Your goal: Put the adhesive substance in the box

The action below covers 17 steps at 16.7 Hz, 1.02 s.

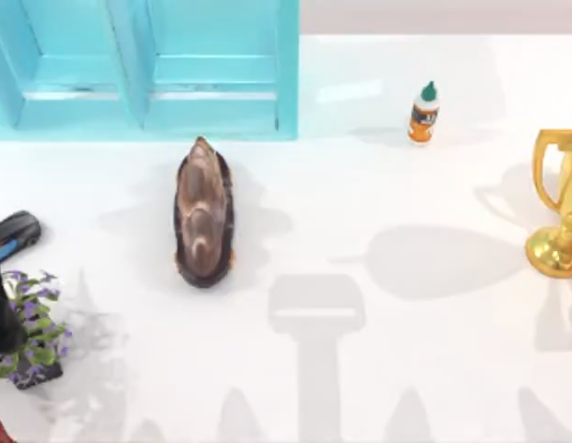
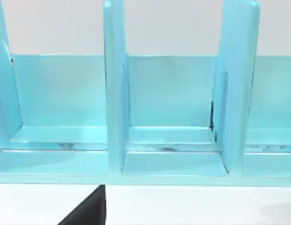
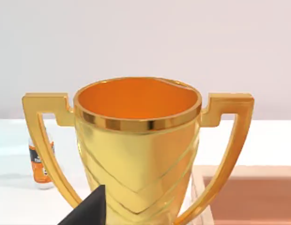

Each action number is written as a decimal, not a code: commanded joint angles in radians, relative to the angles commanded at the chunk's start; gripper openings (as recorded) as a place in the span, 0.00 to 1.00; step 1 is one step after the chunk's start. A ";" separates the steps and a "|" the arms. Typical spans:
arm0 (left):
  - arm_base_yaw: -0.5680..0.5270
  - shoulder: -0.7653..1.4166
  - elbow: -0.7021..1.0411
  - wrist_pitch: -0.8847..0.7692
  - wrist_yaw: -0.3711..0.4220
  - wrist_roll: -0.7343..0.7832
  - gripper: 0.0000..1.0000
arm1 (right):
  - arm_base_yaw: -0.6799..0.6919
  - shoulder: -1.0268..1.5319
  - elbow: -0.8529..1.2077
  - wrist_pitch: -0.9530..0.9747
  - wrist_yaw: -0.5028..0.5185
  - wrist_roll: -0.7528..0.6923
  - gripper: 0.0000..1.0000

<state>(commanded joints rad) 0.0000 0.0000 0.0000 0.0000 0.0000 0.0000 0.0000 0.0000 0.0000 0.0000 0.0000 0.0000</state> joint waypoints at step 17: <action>0.000 0.000 0.000 0.000 0.000 0.000 1.00 | 0.460 1.078 0.615 0.658 0.388 0.094 1.00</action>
<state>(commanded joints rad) 0.0000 0.0000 0.0000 0.0000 0.0000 0.0000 0.4601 1.0780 0.6147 0.6581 0.3883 0.0943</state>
